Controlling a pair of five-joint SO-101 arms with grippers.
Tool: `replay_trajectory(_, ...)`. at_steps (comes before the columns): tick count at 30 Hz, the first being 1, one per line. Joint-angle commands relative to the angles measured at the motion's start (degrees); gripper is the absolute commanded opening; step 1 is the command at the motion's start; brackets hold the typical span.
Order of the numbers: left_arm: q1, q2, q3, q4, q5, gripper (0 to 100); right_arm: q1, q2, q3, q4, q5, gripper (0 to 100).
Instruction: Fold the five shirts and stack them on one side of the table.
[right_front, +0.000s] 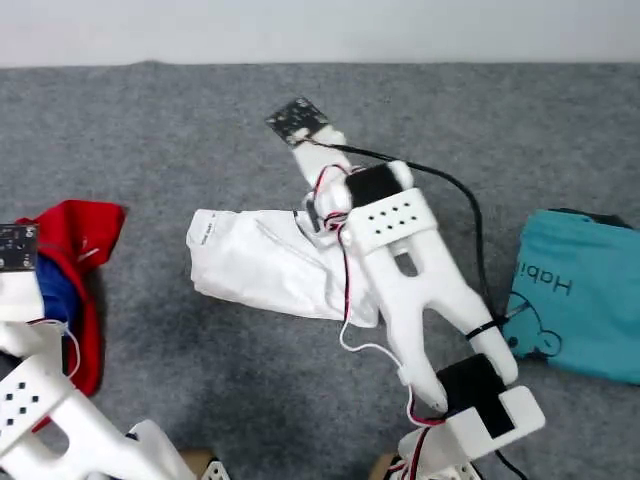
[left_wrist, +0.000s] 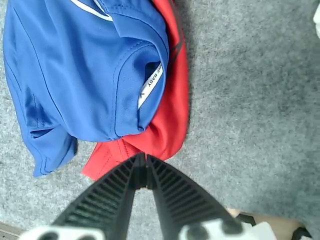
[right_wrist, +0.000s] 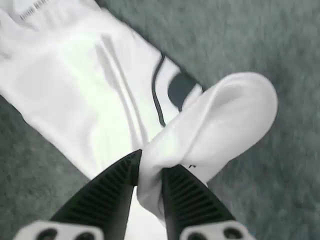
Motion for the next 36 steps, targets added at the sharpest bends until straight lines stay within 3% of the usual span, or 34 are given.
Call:
replay_trajectory(1, 0.53, -1.23, -0.66, 1.49, -0.26, 0, -3.12, 1.36, -0.79, -4.53, 1.23, 1.0)
replay_trajectory(7, 0.53, -1.23, -0.40, 2.81, -0.26, 0, -6.37, 8.40, -4.57, -7.60, 4.75, 1.0)
replay_trajectory(18, 0.62, -1.23, -0.31, 2.73, -0.26, 0, -11.12, 29.67, -36.57, 3.21, 4.84, 1.3)
replay_trajectory(26, 0.62, -1.23, -0.31, 2.73, -0.26, 0, -17.19, 42.15, -59.25, 14.90, 4.66, 21.4)
replay_trajectory(32, 0.62, -1.23, -0.31, 2.55, -0.26, 0, -17.98, 45.23, -74.64, 23.16, 4.92, 17.6)
replay_trajectory(36, 0.62, -1.23, -0.31, 2.46, -0.26, 0, -12.44, 46.37, -75.78, 28.70, 5.01, 3.9)
